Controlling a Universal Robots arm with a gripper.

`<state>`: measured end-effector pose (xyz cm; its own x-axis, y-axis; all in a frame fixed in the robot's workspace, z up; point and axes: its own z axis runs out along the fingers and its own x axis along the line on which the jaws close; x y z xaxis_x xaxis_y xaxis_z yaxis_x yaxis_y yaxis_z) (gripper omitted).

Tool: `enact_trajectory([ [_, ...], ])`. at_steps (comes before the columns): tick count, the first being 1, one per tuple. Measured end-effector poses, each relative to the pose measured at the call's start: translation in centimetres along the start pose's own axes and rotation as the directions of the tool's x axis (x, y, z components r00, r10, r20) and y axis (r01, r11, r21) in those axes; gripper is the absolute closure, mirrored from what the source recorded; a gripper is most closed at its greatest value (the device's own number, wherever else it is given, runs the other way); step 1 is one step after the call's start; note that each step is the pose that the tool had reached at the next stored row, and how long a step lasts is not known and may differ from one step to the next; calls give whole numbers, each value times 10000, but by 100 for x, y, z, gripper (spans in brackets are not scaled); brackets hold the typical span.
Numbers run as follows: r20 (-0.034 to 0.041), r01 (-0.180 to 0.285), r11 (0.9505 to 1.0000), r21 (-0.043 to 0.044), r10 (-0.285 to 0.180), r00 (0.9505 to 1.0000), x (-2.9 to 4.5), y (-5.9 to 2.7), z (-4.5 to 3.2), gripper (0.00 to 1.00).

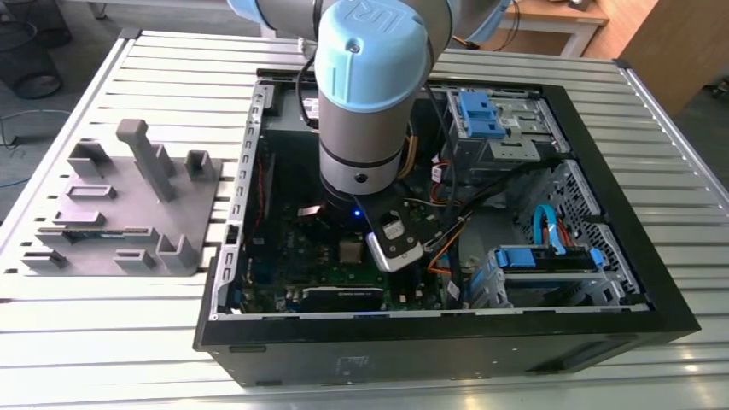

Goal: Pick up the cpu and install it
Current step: 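Place the cpu into insertion slot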

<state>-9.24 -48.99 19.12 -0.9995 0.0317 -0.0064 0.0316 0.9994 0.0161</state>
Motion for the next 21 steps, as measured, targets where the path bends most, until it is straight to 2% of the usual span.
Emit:
enact_trajectory([
  [21,-1,0,10000,0,0,10000,0,10,1,58],
])
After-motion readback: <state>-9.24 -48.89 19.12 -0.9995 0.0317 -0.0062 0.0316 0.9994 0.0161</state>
